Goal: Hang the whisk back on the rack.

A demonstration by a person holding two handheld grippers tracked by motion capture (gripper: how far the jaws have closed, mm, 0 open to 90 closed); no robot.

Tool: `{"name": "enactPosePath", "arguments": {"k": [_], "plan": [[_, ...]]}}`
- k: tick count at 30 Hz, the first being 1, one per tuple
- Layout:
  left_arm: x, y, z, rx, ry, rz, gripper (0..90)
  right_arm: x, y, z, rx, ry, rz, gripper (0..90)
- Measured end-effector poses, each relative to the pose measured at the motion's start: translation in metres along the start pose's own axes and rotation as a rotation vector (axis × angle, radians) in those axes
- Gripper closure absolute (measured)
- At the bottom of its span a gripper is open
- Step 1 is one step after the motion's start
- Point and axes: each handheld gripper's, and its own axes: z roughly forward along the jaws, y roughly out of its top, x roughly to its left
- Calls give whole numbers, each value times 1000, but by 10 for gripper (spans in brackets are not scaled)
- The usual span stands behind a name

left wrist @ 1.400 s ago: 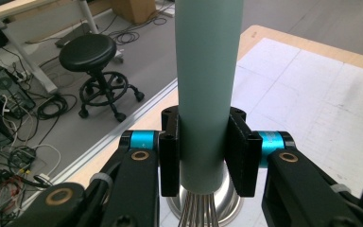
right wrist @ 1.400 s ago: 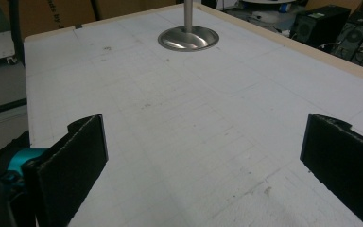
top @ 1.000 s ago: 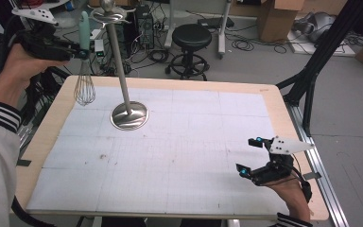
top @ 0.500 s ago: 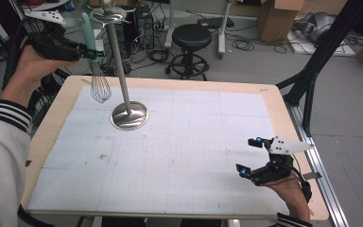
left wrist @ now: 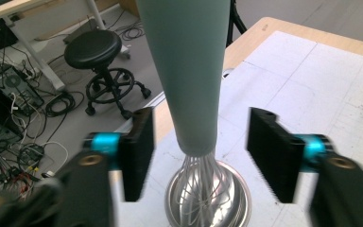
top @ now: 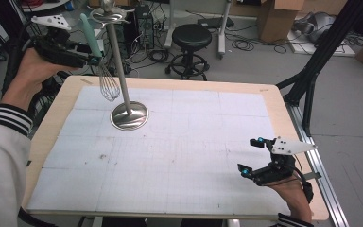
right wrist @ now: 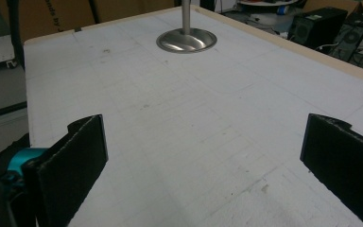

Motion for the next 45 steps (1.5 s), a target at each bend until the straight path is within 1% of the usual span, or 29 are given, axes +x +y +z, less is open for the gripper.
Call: {"name": "enactPosePath", "arguments": {"k": [1,2,4,6,8,9,10,12,14,15,18,21,23,26,28,29,31,34,35,37,38,39,40,43,45], "plan": [[0,-3,-2,-17,-1,-11,285,0,0,-1,-2,-3,3,5],[0,-6,-4,-11,-1,-20,252,-1,-1,-2,-3,-5,4,5],[0,-13,-7,6,15,-29,183,-1,-2,-3,-7,-10,7,5],[-1,-21,-12,-2,5,-45,127,-1,-2,-4,-7,-11,10,5],[-2,-28,-17,-9,7,-54,69,-1,-3,-6,-13,-15,15,5],[-4,-32,-20,-9,11,-69,40,-1,-3,-6,-18,-17,15,5],[-6,-36,-23,-9,19,-75,17,-1,-4,-6,-17,-17,19,5],[-9,-43,-29,-31,7,-81,17,-1,-4,-7,-17,-21,21,5],[-12,-51,-34,-40,15,-80,17,-1,-5,-7,-22,-23,25,5],[-14,-54,-36,-49,11,-82,17,-2,-5,-7,-22,-26,20,5],[-22,-65,-42,-65,-2,-69,17,-1,-5,-9,-24,-29,28,5],[-32,-77,-46,-94,-9,-55,17,-1,-5,-10,-29,-34,30,5],[-40,-84,-48,-113,-21,-50,17,-2,-5,-10,-33,-38,27,5],[-51,-93,-51,-134,-23,-38,17,-2,-6,-9,-34,-37,32,5],[-59,-97,-54,-149,-30,-20,17,-2,-6,-8,-34,-39,29,5],[-63,-100,-55,-168,-37,-14,17,-2,-6,-8,-32,-39,31,5],[-71,-106,-56,-186,-58,-15,17,-2,-5,-7,-31,-39,28,5],[-82,-117,-56,-202,-72,-8,17,-1,-5,-7,-31,-37,28,5],[-85,-121,-55,-214,-79,-17,17,-1,-5,-7,-33,-38,29,5],[-91,-130,-53,-226,-93,-21,17,-2,-6,-7,-36,-39,31,5],[-95,-134,-52,-223,-97,-22,17,-2,-6,-8,-36,-39,29,5],[-98,-138,-51,-218,-92,-17,17,-2,-6,-8,-34,-39,30,5],[-102,-142,-49,-223,-91,-11,17,-2,-6,-8,-36,-39,29,5],[-114,-151,-43,-206,-110,8,17,-2,-6,-7,-36,-37,34,5],[-119,-157,-39,-190,-114,12,17,-2,-6,-6,-35,-37,33,5]]}}
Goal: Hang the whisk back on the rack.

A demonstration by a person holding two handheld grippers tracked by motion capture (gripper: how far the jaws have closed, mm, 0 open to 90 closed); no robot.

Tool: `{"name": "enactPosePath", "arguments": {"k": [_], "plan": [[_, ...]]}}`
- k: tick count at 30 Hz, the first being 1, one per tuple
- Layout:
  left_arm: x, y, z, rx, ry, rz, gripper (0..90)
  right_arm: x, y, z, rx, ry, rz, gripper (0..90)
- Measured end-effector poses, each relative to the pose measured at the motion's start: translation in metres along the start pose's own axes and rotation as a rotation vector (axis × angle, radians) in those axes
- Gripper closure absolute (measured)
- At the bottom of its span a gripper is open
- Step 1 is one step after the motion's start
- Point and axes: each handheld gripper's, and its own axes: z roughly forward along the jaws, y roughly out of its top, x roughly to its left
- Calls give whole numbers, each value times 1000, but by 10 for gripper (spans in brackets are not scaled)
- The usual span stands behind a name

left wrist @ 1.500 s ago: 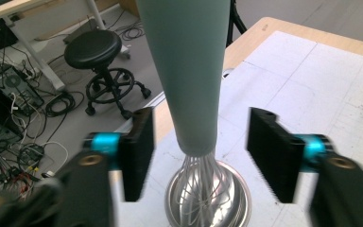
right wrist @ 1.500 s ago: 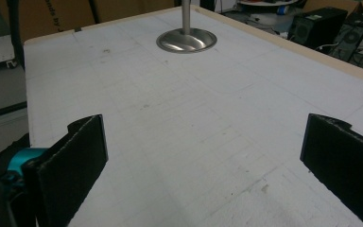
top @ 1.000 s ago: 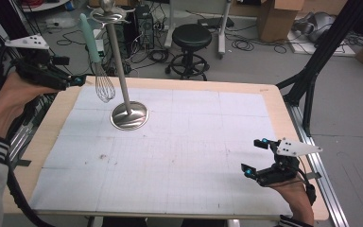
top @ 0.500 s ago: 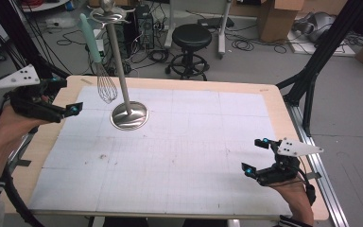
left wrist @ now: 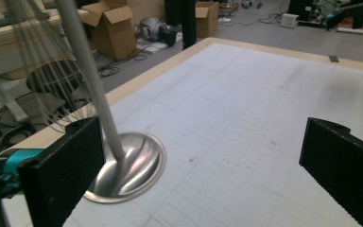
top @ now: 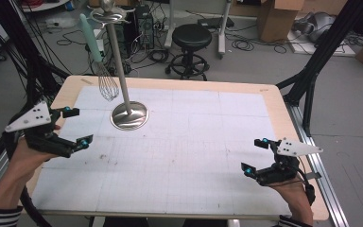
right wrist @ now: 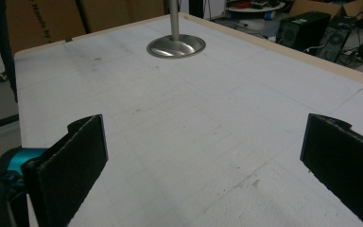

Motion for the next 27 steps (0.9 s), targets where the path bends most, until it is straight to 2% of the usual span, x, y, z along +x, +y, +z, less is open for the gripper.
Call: {"name": "enactPosePath", "arguments": {"k": [4,7,11,13,15,17,18,27], "plan": [[-7,-14,7,13,-33,-12,17,0,-1,0,5,-1,2,5],[-12,-23,11,40,-46,0,17,-1,-2,-1,1,-3,3,5],[-16,-33,11,24,-75,4,17,-2,-2,-1,-1,-5,7,5],[-18,-38,12,23,-71,3,17,-2,-2,0,0,-2,7,5],[-18,-44,12,5,-84,-11,17,-1,-3,0,2,-4,11,5],[-18,-48,14,31,-87,-16,17,-2,-3,1,0,-8,11,5],[-18,-50,14,35,-82,-8,17,-2,-3,1,2,-10,9,5],[-16,-57,9,20,-79,-34,17,-3,-5,2,1,-18,16,5]]}}
